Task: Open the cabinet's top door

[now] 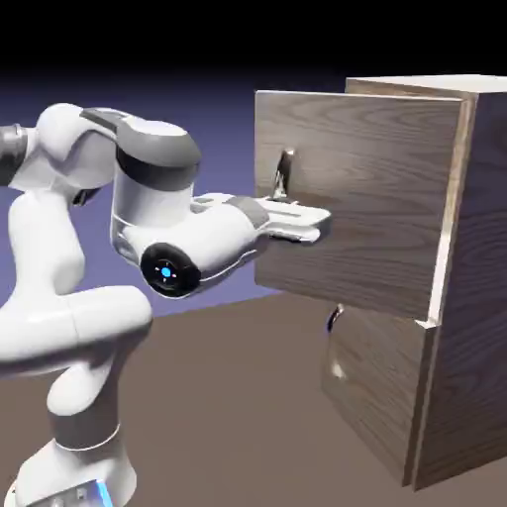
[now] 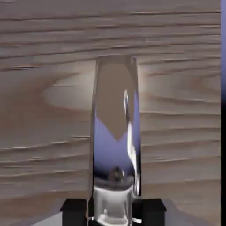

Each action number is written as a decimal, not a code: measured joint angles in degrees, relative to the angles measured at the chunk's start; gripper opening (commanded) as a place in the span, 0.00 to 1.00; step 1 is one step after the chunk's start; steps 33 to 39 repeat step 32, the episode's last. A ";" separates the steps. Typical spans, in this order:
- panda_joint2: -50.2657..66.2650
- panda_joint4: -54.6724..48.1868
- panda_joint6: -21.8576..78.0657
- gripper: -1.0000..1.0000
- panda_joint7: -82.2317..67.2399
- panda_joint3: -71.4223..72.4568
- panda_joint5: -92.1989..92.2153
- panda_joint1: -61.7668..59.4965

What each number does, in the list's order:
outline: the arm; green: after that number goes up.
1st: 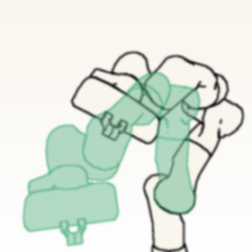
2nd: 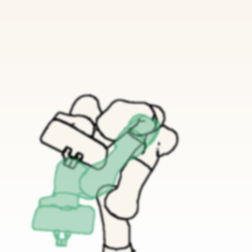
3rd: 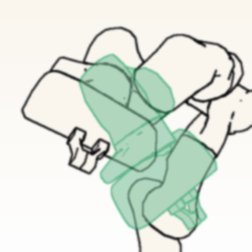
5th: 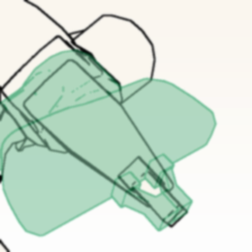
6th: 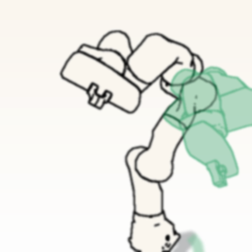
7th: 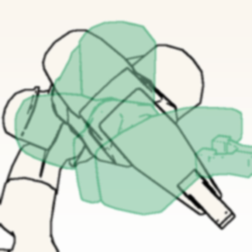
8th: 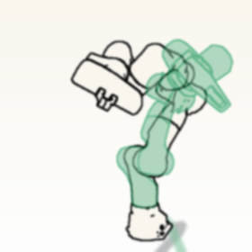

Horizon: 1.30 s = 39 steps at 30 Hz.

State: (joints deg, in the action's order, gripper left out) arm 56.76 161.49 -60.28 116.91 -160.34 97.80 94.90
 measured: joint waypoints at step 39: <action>-61.12 -53.43 25.04 1.00 -22.71 0.67 -44.68 -1.49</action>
